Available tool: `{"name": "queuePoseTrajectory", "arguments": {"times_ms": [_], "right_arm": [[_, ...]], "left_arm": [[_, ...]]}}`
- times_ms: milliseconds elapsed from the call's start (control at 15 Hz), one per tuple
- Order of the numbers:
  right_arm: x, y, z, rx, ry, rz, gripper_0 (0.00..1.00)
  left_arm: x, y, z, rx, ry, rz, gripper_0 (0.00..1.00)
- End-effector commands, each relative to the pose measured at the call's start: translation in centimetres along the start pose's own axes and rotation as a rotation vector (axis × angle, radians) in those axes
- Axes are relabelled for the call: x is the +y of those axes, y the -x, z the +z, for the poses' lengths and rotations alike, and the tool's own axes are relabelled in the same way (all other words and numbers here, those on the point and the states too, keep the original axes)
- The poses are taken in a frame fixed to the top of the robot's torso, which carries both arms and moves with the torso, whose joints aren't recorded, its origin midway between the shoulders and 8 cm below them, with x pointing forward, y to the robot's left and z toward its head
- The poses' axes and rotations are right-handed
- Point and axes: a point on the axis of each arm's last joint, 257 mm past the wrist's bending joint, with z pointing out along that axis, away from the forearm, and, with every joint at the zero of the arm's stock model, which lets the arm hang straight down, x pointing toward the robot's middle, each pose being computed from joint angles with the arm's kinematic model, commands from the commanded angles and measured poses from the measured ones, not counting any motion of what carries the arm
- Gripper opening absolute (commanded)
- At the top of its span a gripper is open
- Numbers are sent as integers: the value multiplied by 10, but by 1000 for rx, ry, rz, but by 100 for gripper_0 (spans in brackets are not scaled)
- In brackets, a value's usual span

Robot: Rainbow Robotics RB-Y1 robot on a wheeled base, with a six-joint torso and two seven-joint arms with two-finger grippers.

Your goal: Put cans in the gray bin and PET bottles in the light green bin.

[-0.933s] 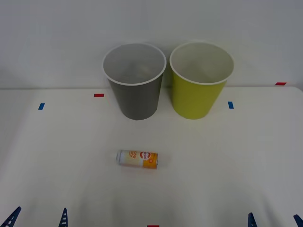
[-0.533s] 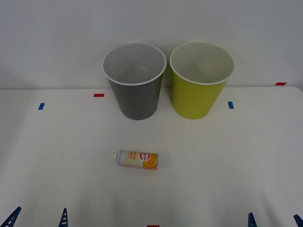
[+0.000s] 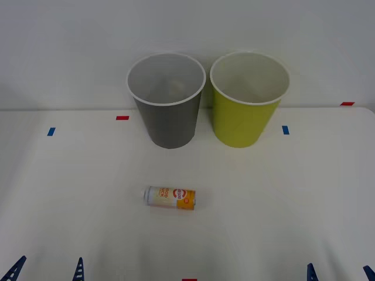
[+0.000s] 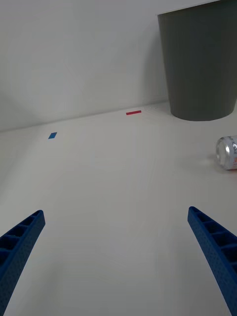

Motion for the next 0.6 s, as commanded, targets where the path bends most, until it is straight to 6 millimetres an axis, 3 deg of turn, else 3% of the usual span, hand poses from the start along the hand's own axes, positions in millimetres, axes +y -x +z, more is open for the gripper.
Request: {"name": "queuePoseTrajectory", "arguments": {"times_ms": [67, 600], "right_arm": [[0, 0, 0, 0, 0, 0, 100], [0, 0, 0, 0, 0, 0, 100]], "left_arm": [[0, 0, 0, 0, 0, 0, 100], [0, 0, 0, 0, 0, 0, 100]]}}
